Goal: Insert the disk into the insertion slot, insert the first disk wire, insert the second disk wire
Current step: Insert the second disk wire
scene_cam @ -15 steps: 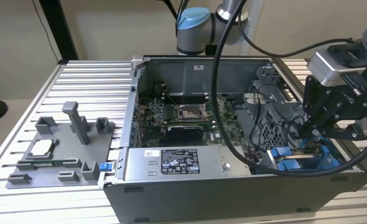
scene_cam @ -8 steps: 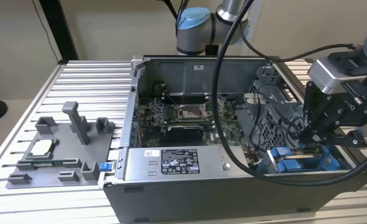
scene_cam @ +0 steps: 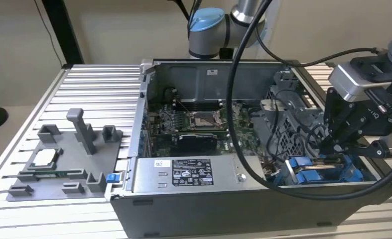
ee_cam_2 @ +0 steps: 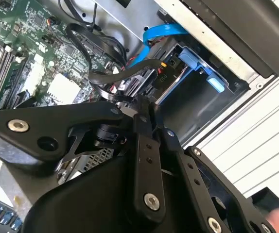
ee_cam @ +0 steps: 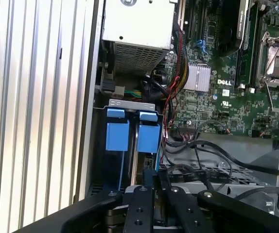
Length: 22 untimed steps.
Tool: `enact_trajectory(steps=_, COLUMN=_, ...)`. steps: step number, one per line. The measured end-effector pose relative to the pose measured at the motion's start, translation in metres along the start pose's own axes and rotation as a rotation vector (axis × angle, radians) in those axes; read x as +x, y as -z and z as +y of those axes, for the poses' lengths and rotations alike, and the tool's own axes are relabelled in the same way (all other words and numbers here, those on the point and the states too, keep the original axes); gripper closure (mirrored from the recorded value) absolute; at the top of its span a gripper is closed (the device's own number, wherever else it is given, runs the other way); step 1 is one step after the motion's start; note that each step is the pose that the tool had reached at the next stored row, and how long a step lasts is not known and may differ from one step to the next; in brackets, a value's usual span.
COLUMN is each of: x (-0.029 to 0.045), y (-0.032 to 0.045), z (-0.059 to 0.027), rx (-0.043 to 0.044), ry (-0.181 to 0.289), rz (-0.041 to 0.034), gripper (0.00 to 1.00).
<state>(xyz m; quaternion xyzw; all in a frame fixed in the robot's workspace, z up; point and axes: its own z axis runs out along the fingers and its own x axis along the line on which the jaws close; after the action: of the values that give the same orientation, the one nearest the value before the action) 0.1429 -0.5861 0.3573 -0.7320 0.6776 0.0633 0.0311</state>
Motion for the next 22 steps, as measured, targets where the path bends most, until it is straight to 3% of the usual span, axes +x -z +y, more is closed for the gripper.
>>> enact_trajectory(steps=6, x=0.0001, y=-0.0010, z=-0.0001, rx=0.0020, ry=0.000, rz=0.0001, gripper=1.00)
enact_trajectory(steps=9, x=0.0004, y=-0.0031, z=-0.0001, rx=0.0083, ry=0.001, rz=0.0007, gripper=1.00)
enact_trajectory(steps=14, x=0.0010, y=-0.0079, z=-0.0004, rx=0.0282, ry=0.004, rz=0.0024, gripper=1.00)
enact_trajectory(steps=22, x=0.0016, y=-0.0122, z=-0.0003, rx=0.0373, ry=-0.001, rz=0.0058, gripper=1.00)
